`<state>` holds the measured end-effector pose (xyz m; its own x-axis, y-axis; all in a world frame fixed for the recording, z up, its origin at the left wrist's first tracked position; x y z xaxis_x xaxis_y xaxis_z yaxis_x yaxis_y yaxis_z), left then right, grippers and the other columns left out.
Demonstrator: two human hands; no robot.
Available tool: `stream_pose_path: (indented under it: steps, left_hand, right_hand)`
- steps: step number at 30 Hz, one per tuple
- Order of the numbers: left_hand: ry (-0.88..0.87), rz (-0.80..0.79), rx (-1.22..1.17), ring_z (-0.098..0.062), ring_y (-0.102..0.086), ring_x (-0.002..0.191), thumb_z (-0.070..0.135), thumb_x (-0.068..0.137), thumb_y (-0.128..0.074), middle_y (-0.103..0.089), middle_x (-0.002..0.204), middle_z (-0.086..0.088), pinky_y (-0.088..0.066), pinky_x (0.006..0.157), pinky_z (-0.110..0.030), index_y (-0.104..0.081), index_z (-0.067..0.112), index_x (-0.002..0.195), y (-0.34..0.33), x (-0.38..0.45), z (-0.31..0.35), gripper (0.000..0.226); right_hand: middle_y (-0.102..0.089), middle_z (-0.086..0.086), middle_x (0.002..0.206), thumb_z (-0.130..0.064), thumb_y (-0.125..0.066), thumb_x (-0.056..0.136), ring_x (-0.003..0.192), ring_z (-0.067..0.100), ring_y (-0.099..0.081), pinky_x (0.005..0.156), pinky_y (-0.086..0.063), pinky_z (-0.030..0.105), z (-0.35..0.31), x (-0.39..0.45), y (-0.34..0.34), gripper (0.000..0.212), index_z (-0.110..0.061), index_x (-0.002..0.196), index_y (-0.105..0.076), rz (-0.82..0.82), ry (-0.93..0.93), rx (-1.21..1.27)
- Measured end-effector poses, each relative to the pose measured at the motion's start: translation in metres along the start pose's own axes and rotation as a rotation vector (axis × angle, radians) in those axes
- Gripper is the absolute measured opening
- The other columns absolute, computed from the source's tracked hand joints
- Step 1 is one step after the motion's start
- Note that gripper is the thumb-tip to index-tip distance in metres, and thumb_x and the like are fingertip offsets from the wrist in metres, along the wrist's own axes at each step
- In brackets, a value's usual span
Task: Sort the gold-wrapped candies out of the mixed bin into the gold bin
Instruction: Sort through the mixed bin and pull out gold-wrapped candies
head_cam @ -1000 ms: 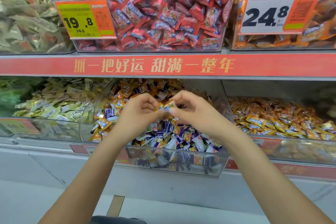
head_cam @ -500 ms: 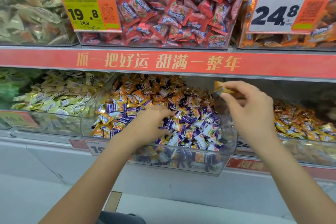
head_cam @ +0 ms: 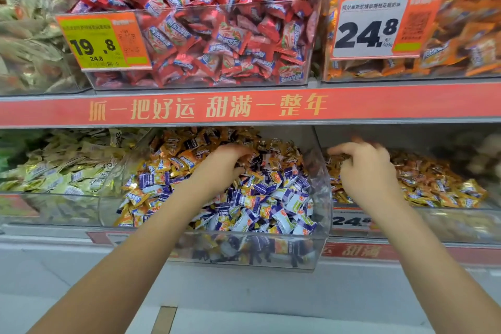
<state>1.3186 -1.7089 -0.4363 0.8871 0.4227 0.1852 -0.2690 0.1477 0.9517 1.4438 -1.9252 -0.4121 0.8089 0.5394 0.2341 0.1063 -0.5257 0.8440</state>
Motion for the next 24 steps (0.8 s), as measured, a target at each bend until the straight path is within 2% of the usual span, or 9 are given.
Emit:
stream_pose_path:
  steps: [3, 5, 7, 9, 13, 16, 20, 22, 24]
  left_hand:
    - [0.043, 0.01, -0.045, -0.027, -0.053, 0.115, 0.019, 0.089, -0.064, -0.056, 0.127, -0.01, -0.043, 0.091, -0.031, -0.043, 0.017, 0.138, -0.003, 0.032, 0.005, 0.054]
    - [0.025, -0.022, 0.12, -0.029, -0.046, 0.124, 0.035, 0.079, -0.074, -0.05, 0.136, -0.008, -0.041, 0.1, -0.035, -0.032, 0.022, 0.144, -0.011, 0.051, 0.004, 0.078]
    - [-0.001, -0.057, 0.258, -0.031, -0.038, 0.131, 0.046, 0.073, -0.076, -0.042, 0.145, -0.005, -0.035, 0.106, -0.039, -0.025, 0.029, 0.147, -0.017, 0.063, 0.001, 0.092]
    - [-0.012, -0.112, 0.285, -0.03, -0.035, 0.134, 0.046, 0.073, -0.075, -0.037, 0.148, -0.002, -0.033, 0.106, -0.041, -0.022, 0.036, 0.147, -0.02, 0.073, -0.002, 0.091]
    - [-0.09, -0.345, 0.196, -0.027, -0.046, 0.123, 0.024, 0.074, -0.073, -0.04, 0.144, -0.003, -0.047, 0.094, -0.039, -0.023, 0.039, 0.146, -0.022, 0.082, 0.016, 0.089]
    - [-0.087, -0.438, 0.172, -0.03, -0.046, 0.124, 0.024, 0.071, -0.076, -0.036, 0.147, -0.006, -0.048, 0.094, -0.042, -0.022, 0.042, 0.145, -0.025, 0.09, 0.026, 0.093]
    - [-0.074, -0.431, 0.128, -0.032, -0.043, 0.125, 0.023, 0.074, -0.075, -0.039, 0.142, -0.01, -0.04, 0.095, -0.034, -0.028, 0.026, 0.145, -0.035, 0.098, 0.028, 0.086]
    - [-0.067, -0.354, 0.095, -0.031, -0.035, 0.133, 0.017, 0.08, -0.068, -0.033, 0.148, -0.014, -0.034, 0.104, -0.034, -0.03, 0.017, 0.147, -0.043, 0.091, 0.035, 0.076]
    - [-0.056, -0.275, 0.095, -0.03, -0.038, 0.132, 0.011, 0.084, -0.061, -0.037, 0.147, -0.013, -0.038, 0.103, -0.034, -0.035, 0.014, 0.145, -0.047, 0.083, 0.042, 0.067]
  right_hand:
    - [-0.05, 0.013, 0.138, 0.001, -0.037, 0.09, 0.132, 0.038, -0.028, 0.103, -0.033, 0.049, -0.001, 0.002, -0.008, 0.05, -0.027, 0.125, -0.059, -0.017, 0.025, -0.005]
    - [-0.049, 0.011, 0.139, 0.0, -0.037, 0.092, 0.134, 0.036, -0.025, 0.103, -0.031, 0.048, -0.001, 0.004, -0.007, 0.049, -0.026, 0.129, -0.055, -0.012, 0.025, 0.021]
    - [-0.051, 0.011, 0.137, 0.0, -0.036, 0.092, 0.133, 0.035, -0.026, 0.103, -0.031, 0.048, 0.0, 0.006, -0.004, 0.049, -0.025, 0.131, -0.054, 0.009, 0.03, 0.044]
    - [-0.051, 0.011, 0.136, 0.0, -0.035, 0.092, 0.133, 0.035, -0.025, 0.103, -0.031, 0.048, 0.002, 0.008, -0.003, 0.049, -0.023, 0.13, -0.055, 0.02, 0.037, 0.08]
    - [-0.052, 0.011, 0.134, 0.002, -0.036, 0.09, 0.13, 0.036, -0.03, 0.102, -0.036, 0.05, 0.003, 0.009, -0.007, 0.048, -0.021, 0.126, -0.057, 0.009, 0.064, 0.153]
    - [-0.052, 0.012, 0.132, 0.004, -0.036, 0.088, 0.126, 0.036, -0.037, 0.1, -0.039, 0.048, 0.001, 0.01, -0.01, 0.049, -0.021, 0.124, -0.057, -0.011, 0.091, 0.185]
    - [-0.051, 0.011, 0.13, 0.006, -0.034, 0.088, 0.107, 0.032, -0.048, 0.09, -0.046, 0.047, 0.003, 0.011, -0.009, 0.05, -0.023, 0.123, -0.056, -0.035, 0.1, 0.247]
    - [-0.05, 0.011, 0.13, 0.006, -0.034, 0.088, 0.114, 0.034, -0.046, 0.092, -0.045, 0.047, 0.005, 0.012, -0.008, 0.051, -0.024, 0.123, -0.056, -0.041, 0.101, 0.254]
    - [-0.05, 0.01, 0.131, 0.008, -0.034, 0.086, 0.123, 0.032, -0.041, 0.096, -0.043, 0.047, 0.005, 0.012, -0.007, 0.054, -0.024, 0.124, -0.056, -0.054, 0.097, 0.241]
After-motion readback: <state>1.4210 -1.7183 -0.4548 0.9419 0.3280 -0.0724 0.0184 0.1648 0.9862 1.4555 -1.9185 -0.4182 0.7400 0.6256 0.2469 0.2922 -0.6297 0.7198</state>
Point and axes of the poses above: each hand's wrist, its own x-axis towards the middle knuckle, its own y-axis out of the back of the hand, z = x × y, the point moved 2 cm from there along x, towards the middle knuckle
